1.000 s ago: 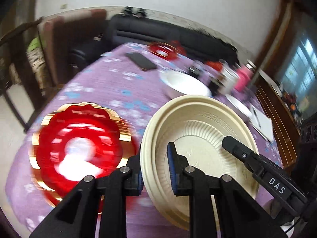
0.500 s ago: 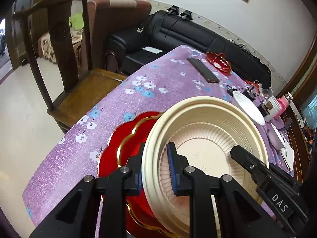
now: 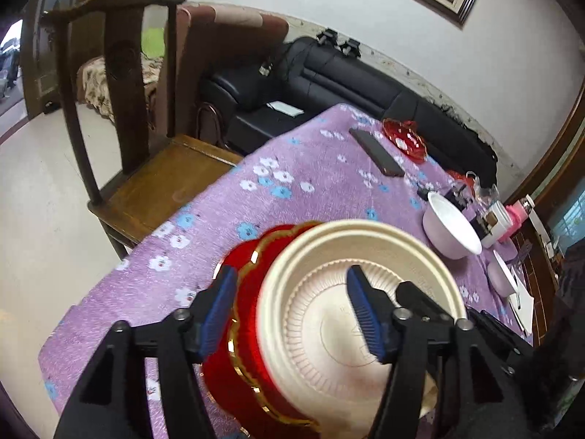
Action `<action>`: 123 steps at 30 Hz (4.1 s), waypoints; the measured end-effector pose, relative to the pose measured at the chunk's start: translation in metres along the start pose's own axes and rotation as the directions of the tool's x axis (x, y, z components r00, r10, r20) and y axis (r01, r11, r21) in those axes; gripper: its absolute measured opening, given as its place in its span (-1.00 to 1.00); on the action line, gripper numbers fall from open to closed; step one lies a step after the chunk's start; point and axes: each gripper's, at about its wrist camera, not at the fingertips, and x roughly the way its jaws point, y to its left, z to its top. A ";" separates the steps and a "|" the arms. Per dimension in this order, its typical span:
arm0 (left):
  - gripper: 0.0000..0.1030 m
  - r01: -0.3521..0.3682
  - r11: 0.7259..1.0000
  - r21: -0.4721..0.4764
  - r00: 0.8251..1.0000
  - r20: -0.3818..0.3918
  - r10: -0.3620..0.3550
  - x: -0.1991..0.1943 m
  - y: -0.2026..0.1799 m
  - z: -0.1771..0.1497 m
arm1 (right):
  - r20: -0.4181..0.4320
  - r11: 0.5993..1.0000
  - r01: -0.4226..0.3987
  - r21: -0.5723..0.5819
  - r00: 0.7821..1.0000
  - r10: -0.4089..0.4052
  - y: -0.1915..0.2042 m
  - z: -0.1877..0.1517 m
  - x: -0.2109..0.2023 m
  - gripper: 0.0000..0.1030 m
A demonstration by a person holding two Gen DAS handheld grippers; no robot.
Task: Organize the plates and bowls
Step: 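Lower the beige bowl onto the red plates and open the right tool, then move the right tool to the white paper bowl, then grasp the rim of the white paper bowl with the right tool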
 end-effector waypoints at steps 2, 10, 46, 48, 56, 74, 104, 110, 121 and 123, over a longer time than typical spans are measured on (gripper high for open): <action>0.40 0.001 1.000 -0.009 1.000 0.029 -0.001 -0.011 0.003 -0.001 | 0.025 1.000 0.006 -0.009 1.000 -0.006 0.002 0.000 -0.006 -0.18; 0.42 0.024 0.999 -0.045 0.998 0.064 -0.021 -0.038 0.009 -0.008 | 0.096 1.000 -0.016 0.024 0.995 0.013 -0.003 -0.002 -0.034 -0.03; 0.85 -0.213 0.896 0.390 0.955 0.278 0.106 -0.098 -0.140 -0.095 | 0.274 0.947 -0.030 0.321 0.960 -0.062 -0.110 -0.096 -0.156 0.33; 0.85 -0.213 0.891 0.402 0.956 0.276 0.104 -0.098 -0.145 -0.098 | 0.280 0.943 -0.028 0.331 0.958 -0.070 -0.117 -0.098 -0.160 0.34; 0.85 -0.213 0.867 0.449 0.958 0.271 0.095 -0.093 -0.167 -0.109 | 0.292 0.926 -0.018 0.377 0.951 -0.101 -0.143 -0.106 -0.174 0.38; 0.85 -0.093 0.865 0.494 0.975 0.222 -0.023 -0.105 -0.183 -0.064 | 0.357 0.930 0.093 0.356 0.906 -0.227 -0.183 -0.063 -0.233 0.39; 0.90 0.129 0.959 0.251 0.959 0.215 -0.185 0.027 -0.215 -0.042 | -0.039 0.891 0.148 0.428 0.989 -0.146 -0.287 0.075 -0.040 0.34; 0.90 0.128 0.962 0.239 0.956 0.229 -0.184 0.034 -0.204 -0.040 | -0.123 0.905 0.164 0.393 0.984 -0.125 -0.285 0.073 0.032 0.33; 0.90 0.127 0.966 0.225 0.958 0.226 -0.179 0.036 -0.199 -0.037 | -0.146 0.884 0.123 0.451 0.987 -0.063 -0.289 0.053 0.032 -0.86; 0.90 0.136 0.966 0.221 0.955 0.232 -0.188 0.033 -0.197 -0.036 | -0.162 0.885 0.125 0.449 0.985 -0.057 -0.289 0.041 0.015 -0.86</action>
